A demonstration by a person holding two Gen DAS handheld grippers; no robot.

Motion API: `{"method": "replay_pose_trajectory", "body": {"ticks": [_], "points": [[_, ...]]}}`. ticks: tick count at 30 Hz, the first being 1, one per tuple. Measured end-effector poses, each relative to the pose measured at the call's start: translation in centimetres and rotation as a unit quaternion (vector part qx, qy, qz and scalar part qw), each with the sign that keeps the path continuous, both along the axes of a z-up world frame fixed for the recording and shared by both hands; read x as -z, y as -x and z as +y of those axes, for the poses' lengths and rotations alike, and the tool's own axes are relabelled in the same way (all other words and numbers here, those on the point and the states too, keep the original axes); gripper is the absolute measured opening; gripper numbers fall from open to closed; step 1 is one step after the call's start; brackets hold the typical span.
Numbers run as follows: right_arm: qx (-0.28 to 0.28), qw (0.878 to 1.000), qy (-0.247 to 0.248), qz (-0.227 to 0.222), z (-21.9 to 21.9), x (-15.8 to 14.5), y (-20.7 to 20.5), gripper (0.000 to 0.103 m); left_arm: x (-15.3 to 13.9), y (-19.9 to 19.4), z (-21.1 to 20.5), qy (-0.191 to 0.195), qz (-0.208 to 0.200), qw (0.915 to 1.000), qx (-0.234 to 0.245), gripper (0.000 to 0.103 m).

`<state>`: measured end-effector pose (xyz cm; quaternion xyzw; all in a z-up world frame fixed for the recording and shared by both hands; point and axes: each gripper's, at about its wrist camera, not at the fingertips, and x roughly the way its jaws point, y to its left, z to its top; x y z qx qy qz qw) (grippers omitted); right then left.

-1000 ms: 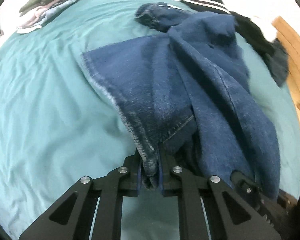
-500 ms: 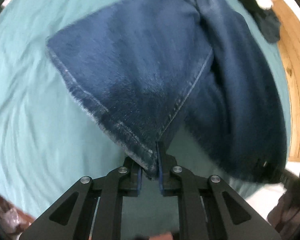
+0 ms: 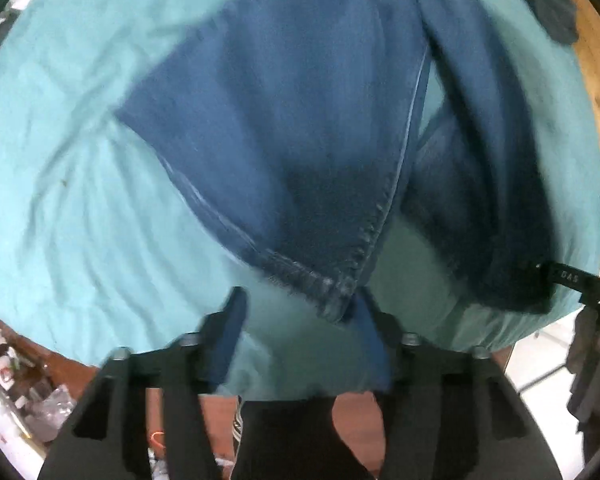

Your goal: Fold clothes

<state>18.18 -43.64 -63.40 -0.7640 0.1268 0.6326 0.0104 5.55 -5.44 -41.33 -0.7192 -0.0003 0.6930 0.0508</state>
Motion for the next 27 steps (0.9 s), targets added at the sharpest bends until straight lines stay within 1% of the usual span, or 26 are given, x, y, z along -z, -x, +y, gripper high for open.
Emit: {"method": "replay_pose_trajectory", "body": {"ticks": [1,2,3,4,5,6,7,9,11,13,15,17,18,20,21,23,25,26,27], "points": [[0.004,1.0,-0.008,0.017,0.4,-1.3,0.9,0.06,-1.3,1.1,-0.2,0.011,0.019,0.9998,0.003,0.062],[0.009,0.999,-0.014,0.038,0.8,-2.5,1.7,0.071,-2.1,2.2,-0.1,0.012,0.035,0.9993,0.01,0.068],[0.014,0.998,-0.021,0.06,1.1,-3.8,2.6,0.076,-2.7,3.8,0.0,0.019,0.055,0.9982,0.019,0.078],[0.016,0.996,-0.027,0.086,1.2,-5.0,3.7,0.076,-3.0,5.7,0.1,0.025,0.075,0.9965,0.027,0.079],[0.011,0.994,-0.027,0.102,1.3,-5.1,4.9,0.076,-3.3,7.8,0.0,0.023,0.094,0.9947,0.033,0.079],[0.005,0.993,-0.026,0.118,1.3,-5.3,6.1,0.077,-3.1,9.9,0.3,0.02,0.109,0.993,0.04,0.079],[-0.001,0.991,-0.026,0.135,1.4,-5.4,7.3,0.077,-2.0,12.2,1.3,0.019,0.119,0.9915,0.048,0.079],[-0.012,0.986,-0.025,0.167,1.5,-5.6,9.8,0.077,1.0,17.4,3.2,0.018,0.131,0.9892,0.063,0.079],[-0.024,0.979,-0.025,0.199,1.5,-5.7,12.3,0.077,4.0,21.1,5.1,0.025,0.129,0.9883,0.076,0.079],[-0.037,0.975,-0.036,0.216,1.0,-4.2,15.7,0.077,7.0,24.8,7.2,0.042,0.135,0.9858,0.09,0.079],[-0.044,0.972,-0.05,0.227,0.5,-2.7,18.9,0.077,9.4,28.3,8.4,0.075,0.151,0.981,0.096,0.079],[-0.047,0.969,-0.067,0.233,0.3,-1.1,21.9,0.077,11.7,30.6,8.6,0.089,0.139,0.9828,0.084,0.079],[-0.041,0.97,-0.074,0.228,0.5,-0.1,22.5,0.077,12.7,31.5,8.5,0.093,0.13,0.984,0.078,0.079],[-0.017,0.973,-0.081,0.216,1.4,1.5,23.2,0.077,14.7,32.1,7.8,0.079,0.111,0.9886,0.064,0.079],[-0.004,0.974,-0.082,0.209,1.9,2.1,23.7,0.077,15.2,32.0,7.4,0.07,0.11,0.9897,0.057,0.082],[0.017,0.977,-0.081,0.196,2.6,3.0,24.4,0.077,15.6,31.6,6.5,0.053,0.122,0.9901,0.044,0.083],[0.035,0.982,-0.059,0.178,3.4,3.9,24.7,0.077,15.8,31.3,6.0,0.036,0.128,0.9902,0.042,0.081],[0.043,0.983,-0.046,0.172,3.6,4.3,24.9,0.077,15.8,31.1,5.8,0.028,0.13,0.9901,0.044,0.078],[0.051,0.984,-0.034,0.167,3.9,4.6,25.1,0.077,15.9,30.9,5.6,0.02,0.132,0.99,0.045,0.067]]}}
